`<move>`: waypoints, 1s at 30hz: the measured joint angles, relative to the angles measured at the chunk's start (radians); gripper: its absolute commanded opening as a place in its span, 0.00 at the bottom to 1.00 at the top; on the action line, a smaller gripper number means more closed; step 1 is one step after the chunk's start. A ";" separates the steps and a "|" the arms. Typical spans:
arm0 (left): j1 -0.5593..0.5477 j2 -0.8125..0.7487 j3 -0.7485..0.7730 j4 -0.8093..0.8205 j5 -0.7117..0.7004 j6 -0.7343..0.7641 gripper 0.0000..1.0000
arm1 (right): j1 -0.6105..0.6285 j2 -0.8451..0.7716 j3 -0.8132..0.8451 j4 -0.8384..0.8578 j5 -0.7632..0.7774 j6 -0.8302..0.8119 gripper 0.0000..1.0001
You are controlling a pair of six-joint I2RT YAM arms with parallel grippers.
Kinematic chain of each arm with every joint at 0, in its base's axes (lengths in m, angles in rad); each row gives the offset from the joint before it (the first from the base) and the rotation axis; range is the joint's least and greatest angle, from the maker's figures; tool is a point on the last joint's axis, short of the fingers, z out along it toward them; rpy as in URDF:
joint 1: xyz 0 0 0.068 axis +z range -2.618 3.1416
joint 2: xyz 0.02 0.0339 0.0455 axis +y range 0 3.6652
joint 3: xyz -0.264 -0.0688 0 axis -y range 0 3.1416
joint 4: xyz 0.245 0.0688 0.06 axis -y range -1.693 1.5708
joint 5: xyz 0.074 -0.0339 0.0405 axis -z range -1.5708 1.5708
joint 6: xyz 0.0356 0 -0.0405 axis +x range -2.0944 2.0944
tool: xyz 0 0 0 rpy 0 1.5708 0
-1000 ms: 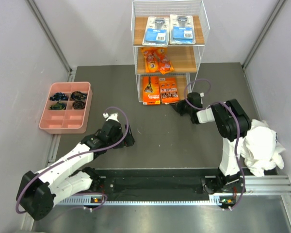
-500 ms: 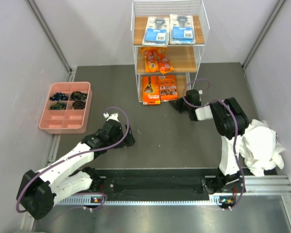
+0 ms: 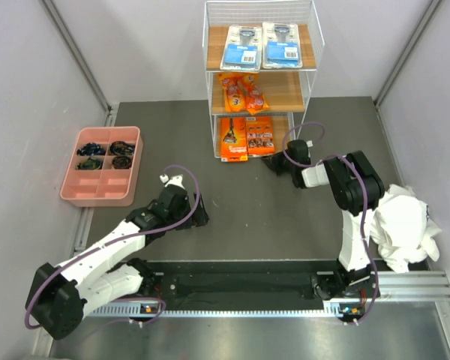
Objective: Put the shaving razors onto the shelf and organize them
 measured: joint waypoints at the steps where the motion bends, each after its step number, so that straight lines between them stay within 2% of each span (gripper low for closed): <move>1: 0.000 -0.001 0.000 0.000 0.000 0.000 0.99 | 0.000 0.000 -0.004 0.005 0.000 -0.002 0.01; 7: 0.000 -0.022 0.000 -0.001 -0.003 0.000 0.99 | 0.014 -0.044 -0.050 -0.003 -0.002 -0.028 0.01; 14: 0.000 -0.032 0.000 -0.002 -0.005 0.000 0.99 | 0.048 -0.194 -0.131 -0.058 -0.002 -0.110 0.02; 22: 0.000 -0.043 0.002 -0.003 -0.004 0.000 0.99 | 0.063 -0.440 -0.188 -0.269 0.029 -0.293 0.08; 24: 0.000 -0.047 0.008 -0.004 -0.005 0.001 0.99 | 0.073 -0.507 -0.202 -0.324 0.046 -0.338 0.11; 30: 0.000 -0.048 0.043 -0.021 -0.009 0.009 0.99 | 0.094 -0.719 -0.226 -0.533 0.108 -0.476 0.33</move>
